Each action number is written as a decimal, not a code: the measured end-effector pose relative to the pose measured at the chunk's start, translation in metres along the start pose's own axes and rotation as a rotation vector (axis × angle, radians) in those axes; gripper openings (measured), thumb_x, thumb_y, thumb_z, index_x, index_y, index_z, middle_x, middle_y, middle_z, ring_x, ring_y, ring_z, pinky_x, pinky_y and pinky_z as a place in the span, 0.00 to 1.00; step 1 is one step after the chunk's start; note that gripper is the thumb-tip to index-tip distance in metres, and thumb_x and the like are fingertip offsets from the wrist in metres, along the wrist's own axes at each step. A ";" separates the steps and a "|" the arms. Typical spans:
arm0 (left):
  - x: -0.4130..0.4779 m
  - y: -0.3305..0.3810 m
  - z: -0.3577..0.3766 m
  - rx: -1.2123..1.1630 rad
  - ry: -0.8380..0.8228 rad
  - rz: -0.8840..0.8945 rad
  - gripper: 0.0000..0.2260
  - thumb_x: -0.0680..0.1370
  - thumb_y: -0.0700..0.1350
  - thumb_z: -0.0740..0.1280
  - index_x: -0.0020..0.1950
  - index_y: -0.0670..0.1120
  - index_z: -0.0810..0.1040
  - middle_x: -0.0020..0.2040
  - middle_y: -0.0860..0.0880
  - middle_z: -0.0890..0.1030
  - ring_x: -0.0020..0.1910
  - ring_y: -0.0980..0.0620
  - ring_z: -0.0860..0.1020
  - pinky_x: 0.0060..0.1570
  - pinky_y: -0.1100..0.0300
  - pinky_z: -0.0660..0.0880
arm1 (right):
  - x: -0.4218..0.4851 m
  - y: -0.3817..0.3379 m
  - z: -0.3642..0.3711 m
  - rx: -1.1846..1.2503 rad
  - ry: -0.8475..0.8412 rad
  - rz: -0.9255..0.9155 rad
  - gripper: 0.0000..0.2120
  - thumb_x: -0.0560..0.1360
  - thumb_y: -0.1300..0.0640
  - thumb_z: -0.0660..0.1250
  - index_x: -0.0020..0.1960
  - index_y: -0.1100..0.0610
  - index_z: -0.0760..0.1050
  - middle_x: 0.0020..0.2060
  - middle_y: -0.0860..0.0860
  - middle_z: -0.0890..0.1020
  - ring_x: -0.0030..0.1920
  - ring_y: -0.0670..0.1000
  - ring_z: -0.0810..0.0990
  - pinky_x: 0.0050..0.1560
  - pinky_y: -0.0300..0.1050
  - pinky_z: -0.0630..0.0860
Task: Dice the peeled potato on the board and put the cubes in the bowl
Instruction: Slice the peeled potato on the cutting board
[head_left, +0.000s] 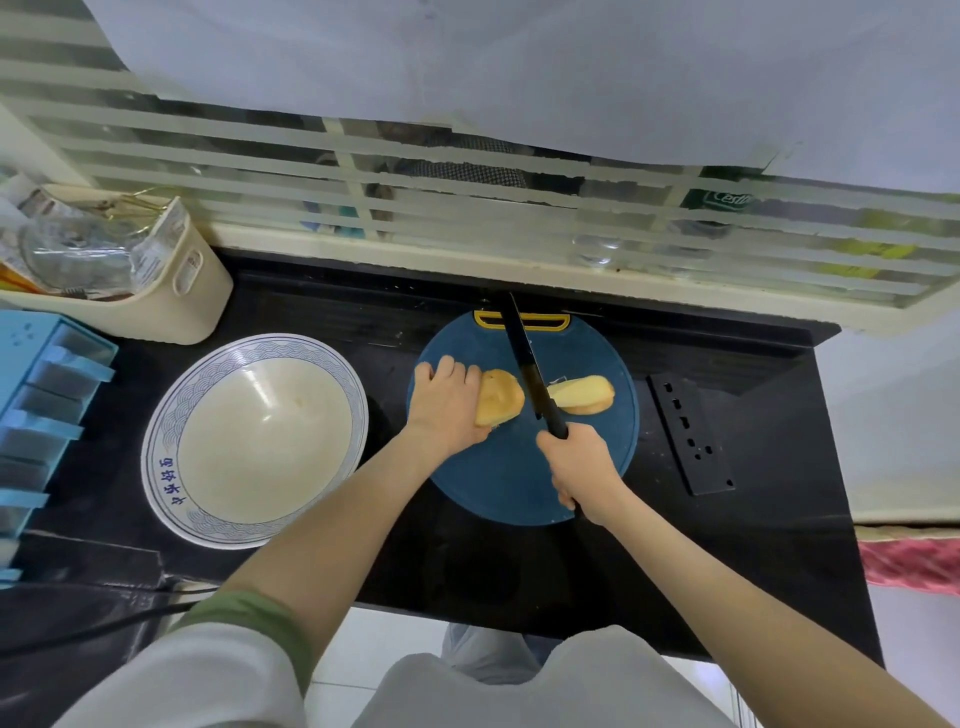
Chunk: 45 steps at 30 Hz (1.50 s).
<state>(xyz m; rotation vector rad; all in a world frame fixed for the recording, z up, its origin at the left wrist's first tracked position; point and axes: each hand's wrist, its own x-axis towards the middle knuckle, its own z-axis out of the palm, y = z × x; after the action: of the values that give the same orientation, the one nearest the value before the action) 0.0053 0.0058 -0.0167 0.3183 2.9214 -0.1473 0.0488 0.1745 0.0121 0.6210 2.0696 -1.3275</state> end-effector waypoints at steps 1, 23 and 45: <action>0.001 -0.002 0.000 0.010 -0.004 0.003 0.31 0.72 0.64 0.65 0.66 0.46 0.66 0.61 0.48 0.73 0.61 0.47 0.67 0.57 0.50 0.61 | 0.000 0.000 0.002 0.008 -0.008 0.011 0.07 0.78 0.58 0.59 0.41 0.58 0.67 0.29 0.52 0.67 0.24 0.49 0.64 0.23 0.40 0.64; 0.006 -0.009 0.008 -0.020 -0.046 -0.003 0.33 0.71 0.65 0.65 0.66 0.44 0.67 0.61 0.46 0.72 0.60 0.46 0.67 0.57 0.51 0.61 | 0.013 0.002 0.020 -0.230 0.024 -0.011 0.09 0.78 0.61 0.59 0.39 0.60 0.68 0.31 0.52 0.70 0.30 0.49 0.68 0.30 0.44 0.68; 0.003 -0.014 0.014 -0.055 -0.045 -0.024 0.33 0.71 0.67 0.64 0.65 0.44 0.67 0.61 0.46 0.72 0.59 0.46 0.68 0.56 0.51 0.61 | 0.011 -0.004 0.022 -0.269 0.028 -0.058 0.09 0.77 0.60 0.59 0.38 0.58 0.66 0.30 0.50 0.67 0.29 0.47 0.66 0.27 0.41 0.63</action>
<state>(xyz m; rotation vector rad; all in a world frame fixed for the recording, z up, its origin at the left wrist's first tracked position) 0.0015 -0.0084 -0.0300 0.2677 2.8796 -0.0758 0.0434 0.1536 0.0004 0.4670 2.2537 -1.0496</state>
